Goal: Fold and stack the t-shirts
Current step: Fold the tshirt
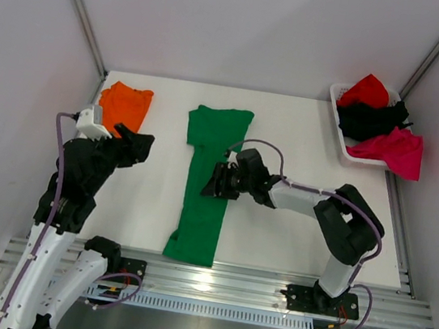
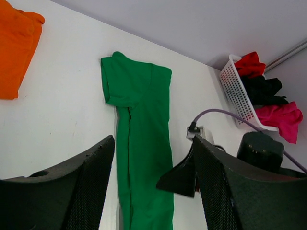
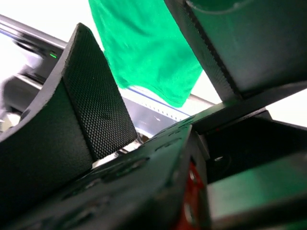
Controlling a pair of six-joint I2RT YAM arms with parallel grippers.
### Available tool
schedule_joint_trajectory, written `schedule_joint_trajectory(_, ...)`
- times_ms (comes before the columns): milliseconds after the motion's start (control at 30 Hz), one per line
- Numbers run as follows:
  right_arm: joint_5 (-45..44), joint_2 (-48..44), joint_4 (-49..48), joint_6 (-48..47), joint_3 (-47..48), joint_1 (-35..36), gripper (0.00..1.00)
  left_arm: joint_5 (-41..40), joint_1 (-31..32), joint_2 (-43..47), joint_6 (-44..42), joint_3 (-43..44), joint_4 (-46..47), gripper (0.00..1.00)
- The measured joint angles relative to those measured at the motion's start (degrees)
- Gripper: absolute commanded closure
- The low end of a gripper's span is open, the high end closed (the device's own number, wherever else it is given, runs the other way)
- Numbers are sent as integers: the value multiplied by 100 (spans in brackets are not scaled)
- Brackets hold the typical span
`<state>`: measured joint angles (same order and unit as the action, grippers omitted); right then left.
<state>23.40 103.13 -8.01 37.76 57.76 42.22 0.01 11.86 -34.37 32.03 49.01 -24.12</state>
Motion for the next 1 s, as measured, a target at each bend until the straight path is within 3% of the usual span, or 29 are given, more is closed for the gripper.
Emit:
schedule_joint_trajectory(167,-44,-295,-74,229,-396,518,44,24,0,-55,0,0,9,30)
schedule_joint_trajectory(567,-256,-822,-24,599,-892,920,44,44,0,-125,4,0,94,30)
schedule_joint_trajectory(1000,-26,-48,-531,1097,-999,1193,44,127,0,-155,94,0,131,30)
